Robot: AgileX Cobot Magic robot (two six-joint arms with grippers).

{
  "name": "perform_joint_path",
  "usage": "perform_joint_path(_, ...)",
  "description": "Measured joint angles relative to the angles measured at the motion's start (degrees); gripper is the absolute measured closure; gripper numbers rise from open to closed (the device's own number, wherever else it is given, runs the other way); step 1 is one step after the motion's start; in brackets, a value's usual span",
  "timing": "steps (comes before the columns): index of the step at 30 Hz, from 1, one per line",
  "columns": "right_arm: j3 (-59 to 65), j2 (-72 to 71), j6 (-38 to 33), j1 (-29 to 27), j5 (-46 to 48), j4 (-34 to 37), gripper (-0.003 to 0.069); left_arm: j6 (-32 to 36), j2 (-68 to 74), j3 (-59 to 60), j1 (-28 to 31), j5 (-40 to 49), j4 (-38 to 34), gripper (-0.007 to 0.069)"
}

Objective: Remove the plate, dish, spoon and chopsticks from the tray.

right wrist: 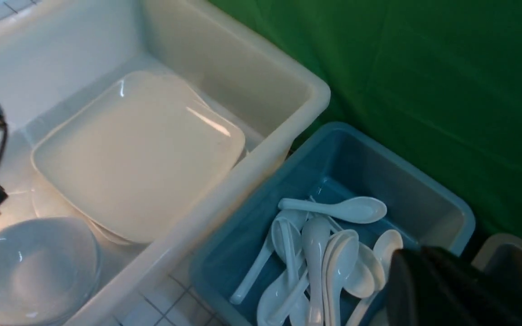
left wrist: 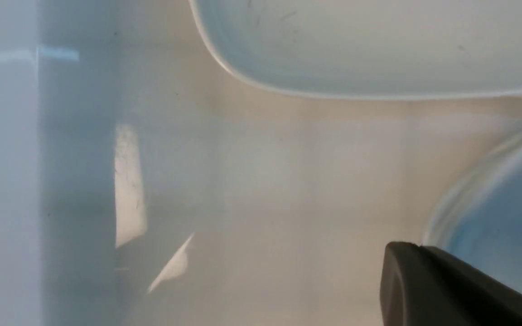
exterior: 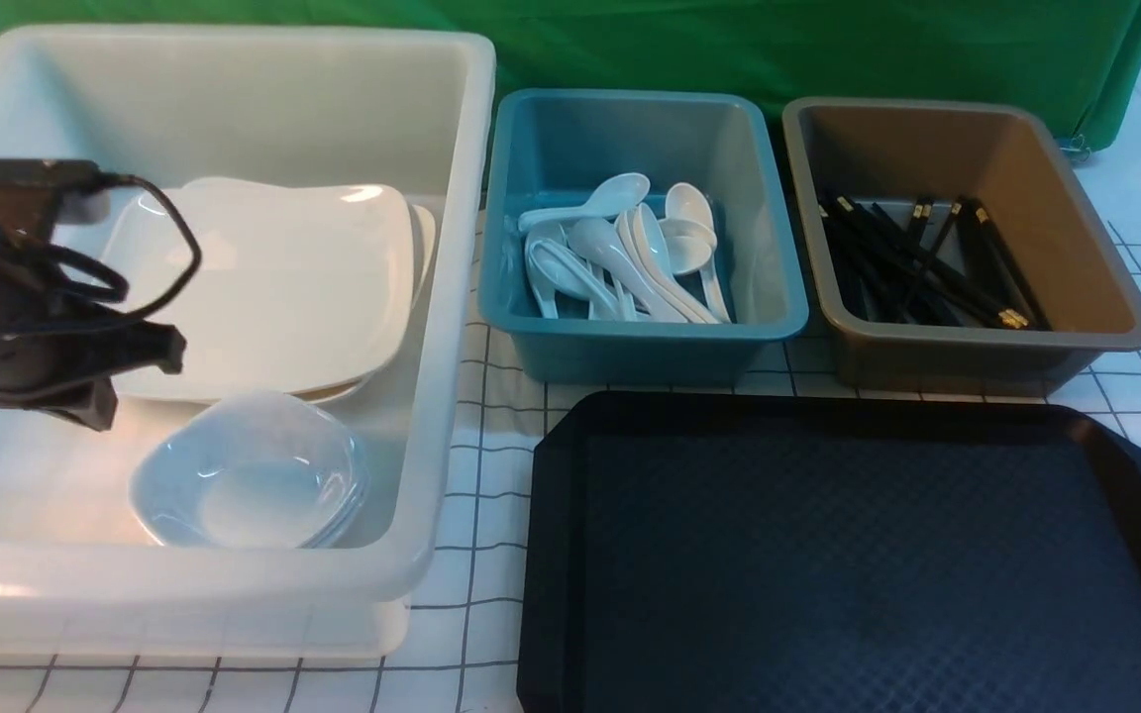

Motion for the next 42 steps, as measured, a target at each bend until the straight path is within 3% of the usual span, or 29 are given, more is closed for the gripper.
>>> perform_joint_path(14,1.9,-1.6,-0.3,0.0,0.2,0.1,0.0641,-1.1,15.7,-12.6,2.7,3.0,2.1,0.0619)
perform_joint_path(21,3.3,-1.6,-0.3,0.0,0.3,0.1,0.0629,-1.3,17.6,-18.0,5.5,-2.8,2.7,0.0619)
perform_joint_path(30,3.5,-1.7,0.1,0.0,0.3,0.1,0.0621,0.3,14.4,-22.4,5.0,5.9,-3.6,0.0619)
perform_joint_path(34,3.6,-2.3,2.9,-0.5,0.3,-2.8,0.0618,6.7,6.7,-22.5,-0.9,6.4,-10.2,0.0619)
perform_joint_path(42,4.4,-12.8,8.8,-6.0,0.3,-11.4,0.0632,11.7,-12.4,-22.6,-20.2,5.4,-12.4,0.0619)
